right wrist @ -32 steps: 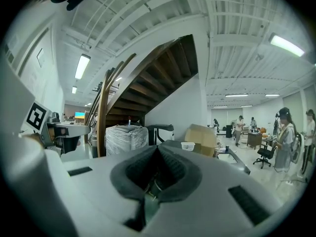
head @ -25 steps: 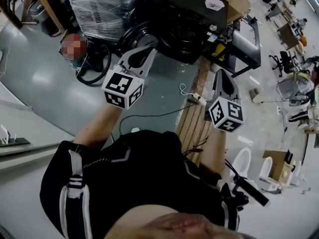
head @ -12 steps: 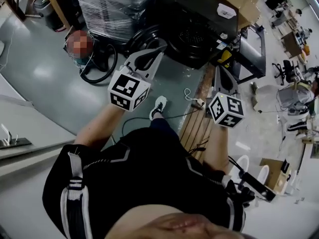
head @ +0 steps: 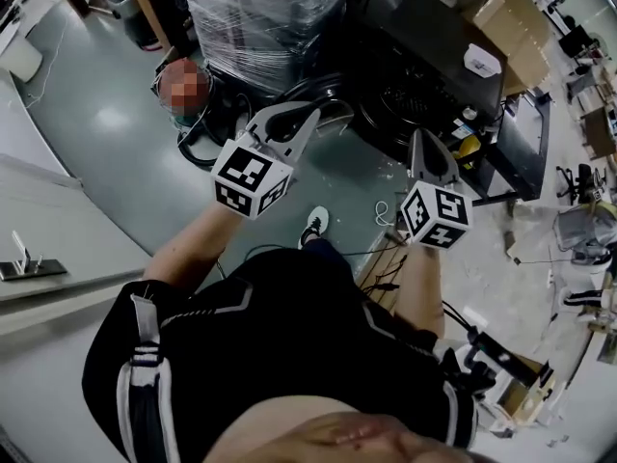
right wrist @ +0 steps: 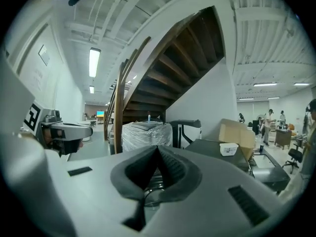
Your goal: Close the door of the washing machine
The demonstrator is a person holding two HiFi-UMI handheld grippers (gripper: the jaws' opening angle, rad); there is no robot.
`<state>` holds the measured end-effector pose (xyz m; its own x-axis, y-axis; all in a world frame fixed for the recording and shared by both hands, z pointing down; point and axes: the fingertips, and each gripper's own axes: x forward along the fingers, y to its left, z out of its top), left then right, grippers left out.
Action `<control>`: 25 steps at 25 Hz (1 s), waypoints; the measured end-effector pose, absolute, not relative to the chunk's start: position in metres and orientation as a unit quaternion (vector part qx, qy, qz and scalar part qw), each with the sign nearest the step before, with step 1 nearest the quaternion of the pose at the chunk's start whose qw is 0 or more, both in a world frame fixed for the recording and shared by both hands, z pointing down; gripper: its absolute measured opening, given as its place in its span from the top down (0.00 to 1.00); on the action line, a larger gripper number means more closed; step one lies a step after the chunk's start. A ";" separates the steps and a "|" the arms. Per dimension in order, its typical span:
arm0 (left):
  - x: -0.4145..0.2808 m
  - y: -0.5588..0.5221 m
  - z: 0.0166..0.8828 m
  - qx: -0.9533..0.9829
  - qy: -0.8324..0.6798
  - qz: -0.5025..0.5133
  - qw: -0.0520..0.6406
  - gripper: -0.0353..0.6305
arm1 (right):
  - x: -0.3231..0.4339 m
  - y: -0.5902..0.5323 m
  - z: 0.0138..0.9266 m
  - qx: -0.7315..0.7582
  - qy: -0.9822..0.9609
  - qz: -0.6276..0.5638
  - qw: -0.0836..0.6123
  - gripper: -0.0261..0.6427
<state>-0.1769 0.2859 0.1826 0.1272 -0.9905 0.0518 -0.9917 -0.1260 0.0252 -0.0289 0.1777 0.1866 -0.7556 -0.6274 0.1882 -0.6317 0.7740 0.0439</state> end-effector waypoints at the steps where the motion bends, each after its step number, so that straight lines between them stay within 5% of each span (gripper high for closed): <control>1: -0.182 0.273 0.183 0.748 -0.663 0.014 0.026 0.94 | -0.034 0.165 0.188 0.332 -0.938 0.012 0.098 0.95; 25: -0.272 0.035 0.207 0.751 -0.652 0.101 0.027 0.94 | -0.088 -0.061 0.242 0.369 -0.919 0.069 0.124 0.93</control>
<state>-0.2723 0.0353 0.2070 0.1303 -0.9738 0.1866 -0.9846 -0.1492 -0.0908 -0.0882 -0.0608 0.2416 -0.6972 -0.6604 0.2791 -0.6948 0.7183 -0.0359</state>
